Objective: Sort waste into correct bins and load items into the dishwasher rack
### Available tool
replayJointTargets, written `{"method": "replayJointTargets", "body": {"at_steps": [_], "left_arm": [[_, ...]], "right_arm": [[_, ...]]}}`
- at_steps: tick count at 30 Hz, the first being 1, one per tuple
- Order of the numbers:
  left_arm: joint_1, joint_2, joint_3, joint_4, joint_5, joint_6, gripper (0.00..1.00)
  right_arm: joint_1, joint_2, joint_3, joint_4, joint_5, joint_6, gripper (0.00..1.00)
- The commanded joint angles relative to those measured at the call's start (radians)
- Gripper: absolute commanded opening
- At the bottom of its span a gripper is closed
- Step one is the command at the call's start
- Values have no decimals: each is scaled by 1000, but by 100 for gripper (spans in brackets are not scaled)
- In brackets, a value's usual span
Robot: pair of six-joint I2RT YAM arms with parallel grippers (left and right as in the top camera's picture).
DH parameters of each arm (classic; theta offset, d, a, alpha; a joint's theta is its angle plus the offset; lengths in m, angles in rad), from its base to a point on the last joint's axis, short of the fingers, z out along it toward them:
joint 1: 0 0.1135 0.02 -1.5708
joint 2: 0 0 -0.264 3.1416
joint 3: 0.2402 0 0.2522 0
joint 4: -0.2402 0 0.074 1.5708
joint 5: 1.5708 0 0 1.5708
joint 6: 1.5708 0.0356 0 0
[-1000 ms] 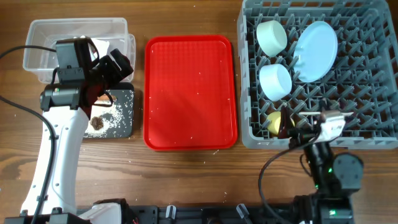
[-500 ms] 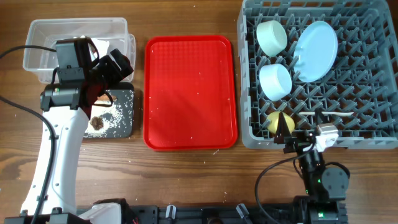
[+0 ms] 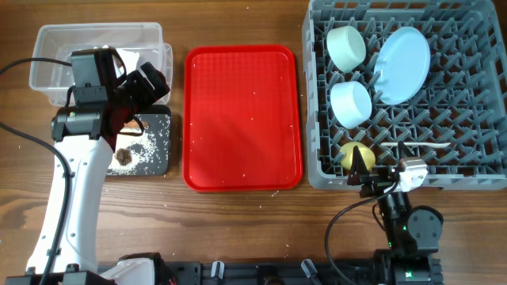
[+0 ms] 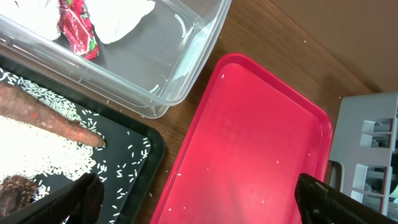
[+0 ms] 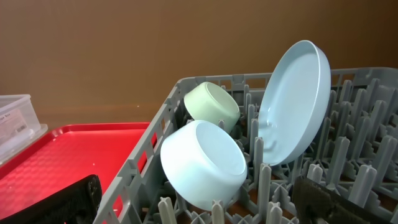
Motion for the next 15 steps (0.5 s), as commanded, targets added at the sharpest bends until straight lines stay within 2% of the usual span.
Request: {"method": "replayJointTargets", "body": {"at_steps": [1,8,10,13,15], "left_arm": [[-3,-11,6,3,8,16,100],[-5,-26,6,3,8,16,100],[-6,-66,6,-5,8,16,100],[-6,-149,0,-125,-26,16,100],[-6,-221,-43,-80,-51,17,100]], "right_arm": [[6,-14,-1,3,18,18,100],[6,-14,-1,3,18,17,100],[6,-14,-1,3,18,17,100],[6,-14,-1,3,18,17,100],[6,-14,-1,3,18,17,100]]}}
